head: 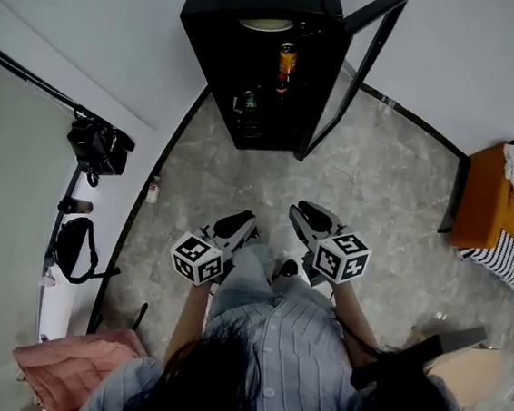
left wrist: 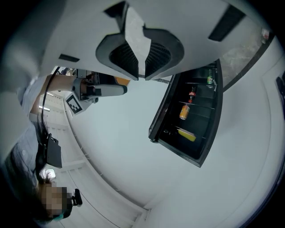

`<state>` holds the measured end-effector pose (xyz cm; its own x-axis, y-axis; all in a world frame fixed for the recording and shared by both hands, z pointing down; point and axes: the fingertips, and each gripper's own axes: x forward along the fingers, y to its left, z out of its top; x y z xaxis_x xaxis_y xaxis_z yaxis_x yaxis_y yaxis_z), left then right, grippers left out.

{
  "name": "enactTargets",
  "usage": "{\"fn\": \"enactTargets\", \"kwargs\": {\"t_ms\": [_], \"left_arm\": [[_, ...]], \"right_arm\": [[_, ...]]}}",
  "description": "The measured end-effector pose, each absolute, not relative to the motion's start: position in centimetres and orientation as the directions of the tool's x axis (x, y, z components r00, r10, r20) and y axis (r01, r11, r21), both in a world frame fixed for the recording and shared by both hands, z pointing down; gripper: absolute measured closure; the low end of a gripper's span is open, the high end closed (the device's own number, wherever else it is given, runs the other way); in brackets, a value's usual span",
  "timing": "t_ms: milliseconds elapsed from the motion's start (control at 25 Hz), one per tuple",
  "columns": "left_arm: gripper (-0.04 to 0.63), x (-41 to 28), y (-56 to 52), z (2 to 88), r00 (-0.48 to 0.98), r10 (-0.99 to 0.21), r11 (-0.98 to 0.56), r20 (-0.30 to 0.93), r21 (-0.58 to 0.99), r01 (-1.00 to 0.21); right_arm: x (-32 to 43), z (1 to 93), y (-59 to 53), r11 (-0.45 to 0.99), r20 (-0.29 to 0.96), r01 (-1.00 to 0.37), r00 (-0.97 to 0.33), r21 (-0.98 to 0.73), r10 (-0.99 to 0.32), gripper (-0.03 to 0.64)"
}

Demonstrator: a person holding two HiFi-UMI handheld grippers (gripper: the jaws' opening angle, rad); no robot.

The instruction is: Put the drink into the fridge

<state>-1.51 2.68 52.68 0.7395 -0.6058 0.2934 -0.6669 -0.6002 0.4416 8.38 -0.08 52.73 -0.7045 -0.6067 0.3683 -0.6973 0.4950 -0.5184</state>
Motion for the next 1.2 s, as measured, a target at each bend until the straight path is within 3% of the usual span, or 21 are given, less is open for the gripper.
{"fn": "enactTargets", "kwargs": {"t_ms": [720, 1200], "left_arm": [[0.545, 3.4, 13.8, 51.8, 0.730, -0.610, -0.620, 0.309, 0.388, -0.682], [0.545, 2.7, 16.4, 51.2, 0.698, -0.645, -0.595, 0.311, 0.368, -0.715]], "right_arm": [[11.5, 51.0, 8.7, 0.572, 0.293, -0.651, -0.747, -0.499, -0.596, 0.517], [9.8, 50.4, 11.1, 0.647, 0.290, -0.611, -0.789, -0.455, -0.541, 0.517]]}}
